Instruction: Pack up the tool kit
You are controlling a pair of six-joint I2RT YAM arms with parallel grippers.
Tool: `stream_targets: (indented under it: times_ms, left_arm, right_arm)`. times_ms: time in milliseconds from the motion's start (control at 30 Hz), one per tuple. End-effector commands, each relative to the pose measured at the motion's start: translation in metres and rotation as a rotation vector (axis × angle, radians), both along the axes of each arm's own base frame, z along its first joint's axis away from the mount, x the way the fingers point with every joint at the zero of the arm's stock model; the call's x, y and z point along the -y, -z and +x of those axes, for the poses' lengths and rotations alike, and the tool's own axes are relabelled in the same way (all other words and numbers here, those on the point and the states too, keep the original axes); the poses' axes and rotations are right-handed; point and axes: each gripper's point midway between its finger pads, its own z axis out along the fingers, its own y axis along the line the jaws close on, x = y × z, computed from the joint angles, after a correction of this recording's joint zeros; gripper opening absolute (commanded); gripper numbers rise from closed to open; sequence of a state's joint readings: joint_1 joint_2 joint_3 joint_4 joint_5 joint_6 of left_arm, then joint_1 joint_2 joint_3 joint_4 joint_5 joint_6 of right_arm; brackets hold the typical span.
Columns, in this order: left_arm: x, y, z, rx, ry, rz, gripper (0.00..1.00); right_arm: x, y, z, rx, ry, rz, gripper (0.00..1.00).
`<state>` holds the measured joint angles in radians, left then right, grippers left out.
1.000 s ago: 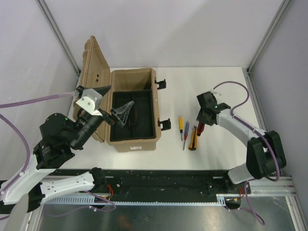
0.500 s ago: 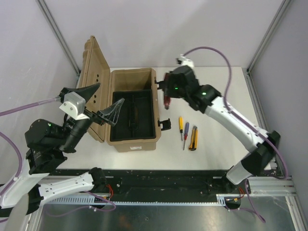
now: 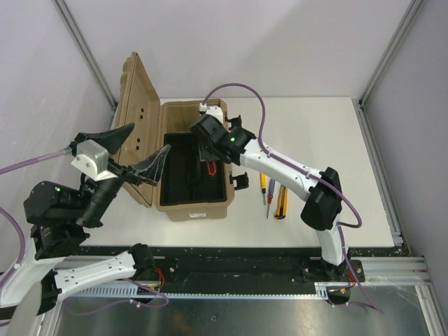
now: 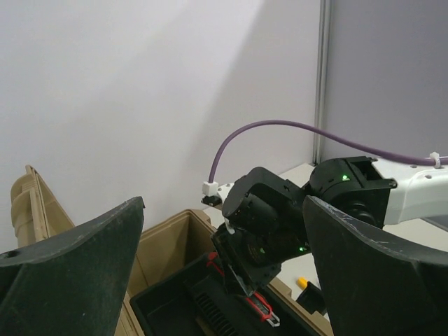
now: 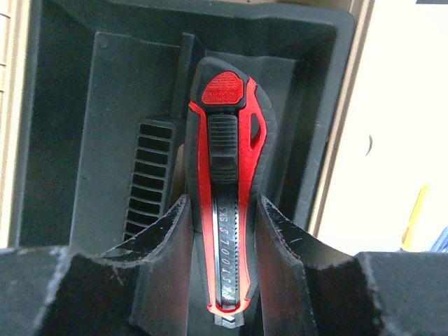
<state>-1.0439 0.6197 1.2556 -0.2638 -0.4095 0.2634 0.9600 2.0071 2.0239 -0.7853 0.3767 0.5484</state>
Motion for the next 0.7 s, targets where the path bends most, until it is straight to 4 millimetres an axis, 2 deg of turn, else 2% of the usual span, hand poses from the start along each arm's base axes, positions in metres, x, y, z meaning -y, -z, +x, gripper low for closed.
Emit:
stream_targets:
  times_ms: [0,200,400,467,533,600,667]
  left_arm:
    - [-0.007,-0.003,0.002,0.019,-0.035,-0.011,1.00]
    - [-0.008,-0.002,0.003,0.018,-0.044,-0.005,0.99]
    - [-0.008,-0.002,0.005,0.021,-0.052,-0.002,0.99]
    - [-0.008,-0.002,0.005,0.022,-0.054,-0.001,0.99]
    - [-0.008,-0.002,0.005,0.022,-0.055,-0.001,0.99]
    - [-0.009,-0.002,0.005,0.022,-0.058,-0.002,0.99]
    - [-0.009,-0.003,0.005,0.024,-0.058,-0.002,0.99]
  right_arm:
    - [-0.003,-0.007,0.001,-0.010,0.019,0.010,0.16]
    - [-0.005,0.028,-0.007,-0.085,0.053,-0.036,0.19]
    - [-0.005,0.047,-0.008,-0.115,0.104,-0.056,0.26]
    - [-0.005,0.046,-0.008,-0.113,0.113,-0.053,0.33]
    - [-0.004,0.041,-0.007,-0.096,0.115,-0.048,0.46]
    - [-0.005,0.029,-0.005,-0.058,0.106,-0.036,0.58]
    - [-0.005,0.011,-0.003,-0.009,0.104,-0.012,0.63]
